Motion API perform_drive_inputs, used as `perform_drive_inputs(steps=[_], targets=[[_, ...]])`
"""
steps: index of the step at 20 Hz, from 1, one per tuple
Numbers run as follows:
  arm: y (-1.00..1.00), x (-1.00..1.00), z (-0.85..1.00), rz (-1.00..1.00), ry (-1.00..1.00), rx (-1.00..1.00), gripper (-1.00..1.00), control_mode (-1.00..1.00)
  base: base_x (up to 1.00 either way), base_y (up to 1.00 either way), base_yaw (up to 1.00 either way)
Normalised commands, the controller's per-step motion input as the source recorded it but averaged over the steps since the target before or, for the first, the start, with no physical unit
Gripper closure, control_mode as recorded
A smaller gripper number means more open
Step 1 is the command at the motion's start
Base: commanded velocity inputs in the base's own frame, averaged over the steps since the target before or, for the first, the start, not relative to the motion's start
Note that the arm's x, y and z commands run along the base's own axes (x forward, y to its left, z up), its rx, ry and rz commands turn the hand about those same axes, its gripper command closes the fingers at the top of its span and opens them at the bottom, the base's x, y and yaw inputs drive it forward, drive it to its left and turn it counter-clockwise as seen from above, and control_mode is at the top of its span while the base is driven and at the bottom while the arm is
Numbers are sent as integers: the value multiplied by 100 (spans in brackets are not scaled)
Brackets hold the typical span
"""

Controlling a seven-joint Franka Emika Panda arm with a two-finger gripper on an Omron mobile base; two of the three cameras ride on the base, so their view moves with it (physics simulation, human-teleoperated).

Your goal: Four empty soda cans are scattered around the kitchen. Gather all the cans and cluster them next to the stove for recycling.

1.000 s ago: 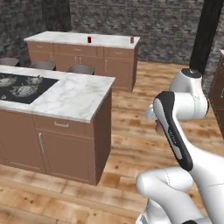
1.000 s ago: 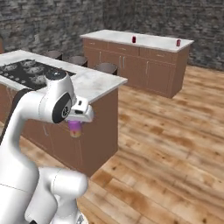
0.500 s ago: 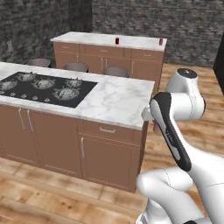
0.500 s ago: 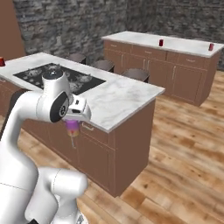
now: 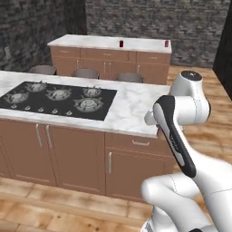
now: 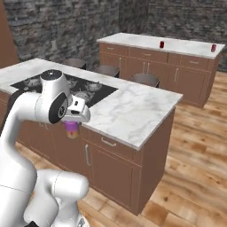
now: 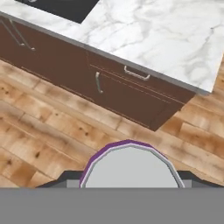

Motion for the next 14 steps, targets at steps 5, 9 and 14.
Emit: perform_drive_inputs(steps=[5,9,14], targets=[[0,0,0,0,0,0,100,100,41,77,-33],[0,0,0,0,0,0,100,100,47,81,-30],[0,0,0,0,0,0,100,100,31,85,-28]])
